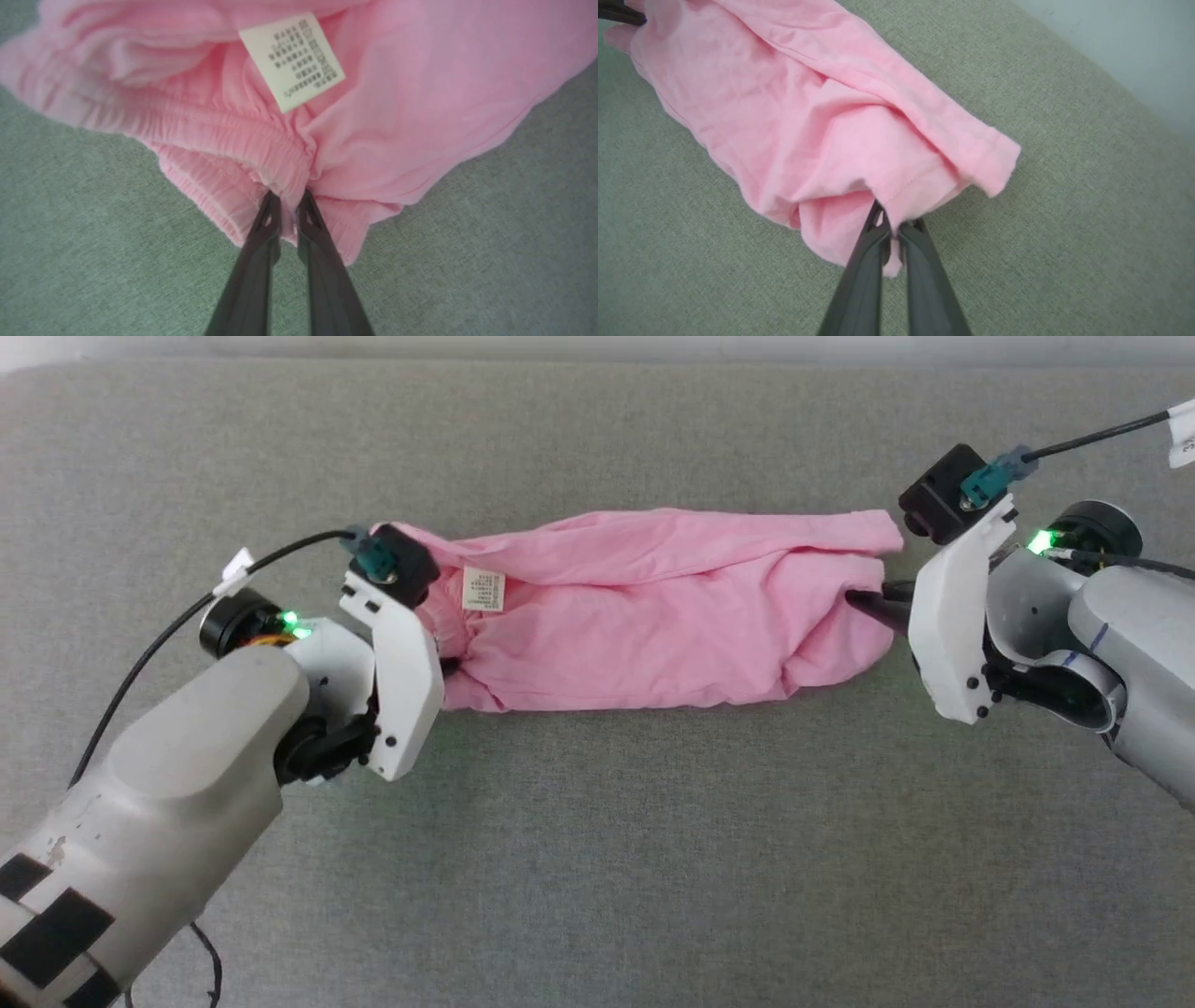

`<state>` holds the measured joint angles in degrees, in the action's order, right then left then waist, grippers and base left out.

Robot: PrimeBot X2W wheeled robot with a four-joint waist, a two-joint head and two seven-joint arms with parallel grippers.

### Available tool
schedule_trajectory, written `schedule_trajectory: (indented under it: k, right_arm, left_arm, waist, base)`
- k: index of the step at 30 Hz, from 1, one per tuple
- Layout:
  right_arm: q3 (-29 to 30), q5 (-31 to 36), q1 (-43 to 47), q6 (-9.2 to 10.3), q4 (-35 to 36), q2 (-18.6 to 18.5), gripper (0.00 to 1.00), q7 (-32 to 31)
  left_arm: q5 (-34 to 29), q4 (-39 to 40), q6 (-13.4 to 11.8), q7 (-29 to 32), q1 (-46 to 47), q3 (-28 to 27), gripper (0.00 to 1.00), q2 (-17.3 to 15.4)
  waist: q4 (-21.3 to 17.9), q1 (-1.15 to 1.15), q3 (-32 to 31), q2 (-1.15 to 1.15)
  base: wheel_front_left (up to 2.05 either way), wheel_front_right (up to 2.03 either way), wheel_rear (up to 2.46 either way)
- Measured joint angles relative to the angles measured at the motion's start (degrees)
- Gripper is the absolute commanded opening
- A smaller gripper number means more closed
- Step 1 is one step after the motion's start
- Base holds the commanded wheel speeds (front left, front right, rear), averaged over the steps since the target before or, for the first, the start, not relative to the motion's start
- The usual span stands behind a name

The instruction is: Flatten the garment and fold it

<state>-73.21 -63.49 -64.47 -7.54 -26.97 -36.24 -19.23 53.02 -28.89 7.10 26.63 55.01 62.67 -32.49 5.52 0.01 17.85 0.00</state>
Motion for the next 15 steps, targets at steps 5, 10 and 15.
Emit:
schedule_trajectory:
  k: [5,10,15]
  right_arm:
    - [-0.02,0.04,1.47,0.00,4.54,-3.33,0.00,2.24]
    - [-0.02,0.49,5.83,0.00,10.76,-8.91,0.00,3.79]
    - [-0.04,0.45,12.32,0.00,16.91,-13.51,0.00,5.78]
  left_arm:
    - [2.42,4.09,0.01,-3.01,-1.44,1.81,0.00,-3.19]
    - [5.22,8.71,0.01,-4.48,-4.09,2.83,0.00,-6.64]
    - [5.47,11.93,-0.02,-6.46,-8.28,4.37,0.00,-8.82]
  waist:
    - [0.15,-0.01,-3.00,0.00]
    - [0.27,-0.01,-6.02,0.00]
    - [0.25,-0.02,-8.55,0.00]
  base:
    - [0.00,0.00,0.00]
    - [0.00,0.00,0.00]
    - [0.00,0.00,0.00]
